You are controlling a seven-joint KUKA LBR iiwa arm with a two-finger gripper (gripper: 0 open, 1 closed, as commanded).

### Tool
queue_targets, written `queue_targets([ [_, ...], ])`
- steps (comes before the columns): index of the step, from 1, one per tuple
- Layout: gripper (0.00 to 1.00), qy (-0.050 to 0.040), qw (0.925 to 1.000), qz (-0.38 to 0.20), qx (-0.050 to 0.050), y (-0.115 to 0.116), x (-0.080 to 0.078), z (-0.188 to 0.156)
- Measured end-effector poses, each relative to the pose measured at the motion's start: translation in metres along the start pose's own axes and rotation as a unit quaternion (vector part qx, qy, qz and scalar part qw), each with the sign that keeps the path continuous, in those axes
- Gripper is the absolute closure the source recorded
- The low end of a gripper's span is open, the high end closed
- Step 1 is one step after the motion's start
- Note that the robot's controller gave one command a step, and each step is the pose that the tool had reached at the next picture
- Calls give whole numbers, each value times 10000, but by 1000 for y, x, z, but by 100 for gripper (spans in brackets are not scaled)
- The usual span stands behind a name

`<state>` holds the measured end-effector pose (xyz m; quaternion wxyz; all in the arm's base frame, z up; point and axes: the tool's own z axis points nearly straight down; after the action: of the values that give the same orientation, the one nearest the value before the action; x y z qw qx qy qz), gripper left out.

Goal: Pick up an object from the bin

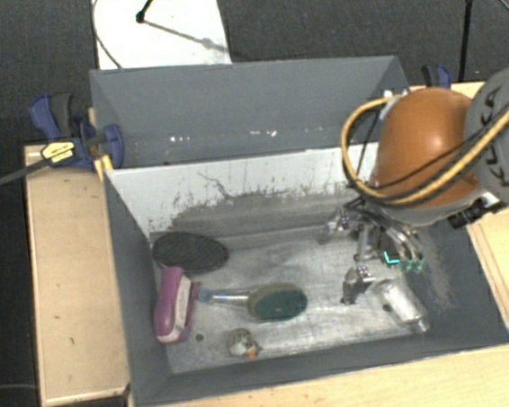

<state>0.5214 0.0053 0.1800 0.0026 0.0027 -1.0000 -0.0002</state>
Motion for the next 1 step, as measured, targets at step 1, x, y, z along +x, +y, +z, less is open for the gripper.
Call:
queue_targets([
  [1,0,-31,9938,-1114,3,95,-28,108],
])
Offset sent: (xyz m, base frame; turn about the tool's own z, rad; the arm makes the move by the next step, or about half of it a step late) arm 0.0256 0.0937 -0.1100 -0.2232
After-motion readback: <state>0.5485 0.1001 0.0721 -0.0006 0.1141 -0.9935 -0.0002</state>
